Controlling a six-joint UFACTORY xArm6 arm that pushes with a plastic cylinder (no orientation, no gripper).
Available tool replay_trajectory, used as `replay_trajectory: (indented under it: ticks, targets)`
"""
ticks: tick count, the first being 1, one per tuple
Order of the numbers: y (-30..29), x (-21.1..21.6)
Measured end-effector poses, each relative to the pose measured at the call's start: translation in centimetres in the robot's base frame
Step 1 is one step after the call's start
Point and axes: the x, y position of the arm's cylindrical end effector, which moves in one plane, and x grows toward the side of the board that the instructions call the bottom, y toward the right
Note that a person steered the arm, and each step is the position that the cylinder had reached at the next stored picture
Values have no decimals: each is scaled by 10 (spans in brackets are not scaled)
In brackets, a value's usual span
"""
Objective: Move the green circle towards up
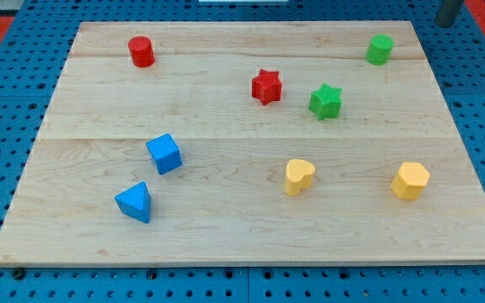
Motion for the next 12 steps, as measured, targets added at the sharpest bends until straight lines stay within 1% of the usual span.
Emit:
replay_trajectory:
  ticks: [2, 3, 4, 6, 7, 8, 9, 10, 11, 12]
  targets:
    - [0, -1]
    - [-22, 7]
    - [-110, 26]
    - [-139, 32]
    - [-133, 106]
    - [-92, 174]
    - [-86, 175]
    - [-104, 188]
    - [-100, 253]
    - [-8, 256]
